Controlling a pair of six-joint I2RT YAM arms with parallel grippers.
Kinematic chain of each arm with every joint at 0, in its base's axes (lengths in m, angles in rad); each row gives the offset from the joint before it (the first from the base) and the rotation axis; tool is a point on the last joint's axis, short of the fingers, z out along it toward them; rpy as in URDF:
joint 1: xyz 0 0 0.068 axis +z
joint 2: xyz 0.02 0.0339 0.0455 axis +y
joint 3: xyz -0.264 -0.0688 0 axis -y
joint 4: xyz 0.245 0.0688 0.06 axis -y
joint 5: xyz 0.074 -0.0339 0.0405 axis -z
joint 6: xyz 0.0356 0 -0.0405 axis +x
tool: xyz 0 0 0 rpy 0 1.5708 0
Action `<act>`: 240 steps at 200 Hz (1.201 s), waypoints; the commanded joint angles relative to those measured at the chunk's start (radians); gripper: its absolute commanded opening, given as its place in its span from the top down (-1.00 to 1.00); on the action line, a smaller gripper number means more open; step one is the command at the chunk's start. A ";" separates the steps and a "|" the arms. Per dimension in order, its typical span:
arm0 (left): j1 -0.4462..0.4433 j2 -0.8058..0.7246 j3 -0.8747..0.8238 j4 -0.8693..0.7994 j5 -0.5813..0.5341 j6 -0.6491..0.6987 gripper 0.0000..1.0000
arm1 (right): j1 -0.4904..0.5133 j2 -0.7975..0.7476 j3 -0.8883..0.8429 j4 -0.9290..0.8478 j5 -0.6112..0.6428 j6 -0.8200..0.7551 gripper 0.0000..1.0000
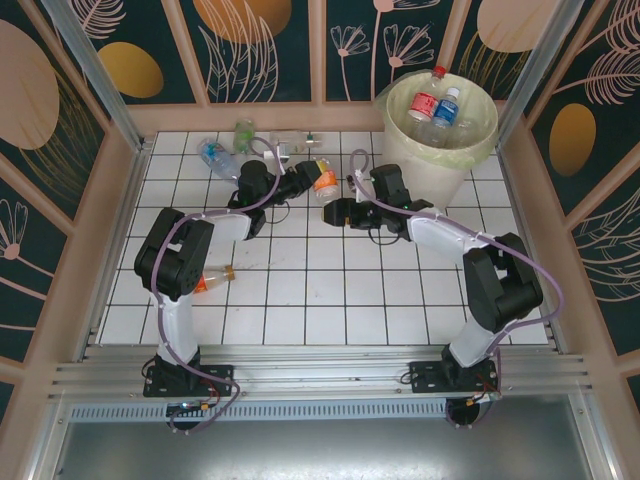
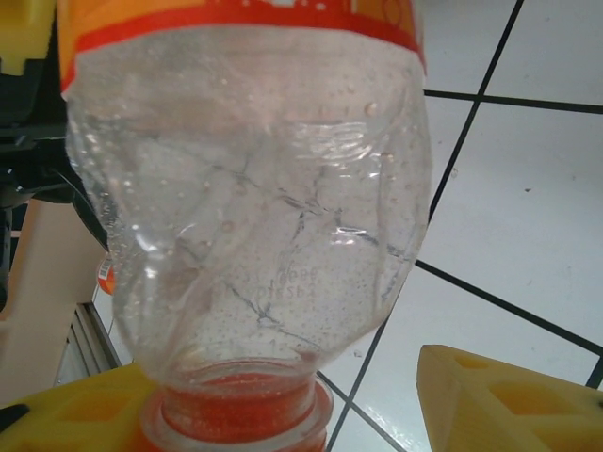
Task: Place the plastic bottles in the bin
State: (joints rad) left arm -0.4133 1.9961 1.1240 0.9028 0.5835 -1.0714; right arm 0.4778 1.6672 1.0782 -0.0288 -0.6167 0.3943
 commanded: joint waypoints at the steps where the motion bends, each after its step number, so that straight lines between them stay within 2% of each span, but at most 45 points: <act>1: -0.005 -0.027 -0.019 0.064 0.024 -0.018 -0.06 | 0.001 0.019 0.047 0.042 0.007 0.000 -0.15; 75: -0.010 -0.020 -0.010 0.045 0.027 -0.012 -0.08 | 0.010 0.019 0.075 0.005 0.023 -0.024 0.47; 98: -0.012 -0.013 0.007 0.029 0.034 -0.012 -0.15 | 0.017 0.018 0.082 -0.011 0.030 -0.034 0.54; 128: -0.012 -0.005 0.059 -0.017 0.045 -0.010 -0.52 | 0.020 0.004 0.082 -0.020 0.044 -0.040 0.60; 146: -0.012 -0.008 0.100 -0.031 0.061 -0.026 -0.96 | 0.022 -0.016 0.086 -0.032 0.052 -0.049 0.60; 182: -0.011 -0.082 0.119 0.004 0.061 -0.057 -0.97 | 0.017 -0.061 0.126 -0.102 0.103 -0.084 0.60; 197: -0.010 -0.131 0.124 -0.071 0.039 -0.009 -0.97 | 0.011 -0.087 0.142 -0.132 0.129 -0.100 0.60; 225: -0.007 -0.215 0.162 -0.403 -0.089 0.171 -0.97 | -0.021 -0.154 0.156 -0.167 0.152 -0.114 0.60; 240: 0.008 -0.249 0.152 -0.486 -0.133 0.204 -0.97 | -0.051 -0.188 0.164 -0.186 0.156 -0.117 0.60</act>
State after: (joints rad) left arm -0.4198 1.8198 1.2541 0.6296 0.5503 -0.9943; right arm 0.4683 1.5566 1.1973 -0.1658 -0.4915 0.3107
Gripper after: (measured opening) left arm 0.985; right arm 0.317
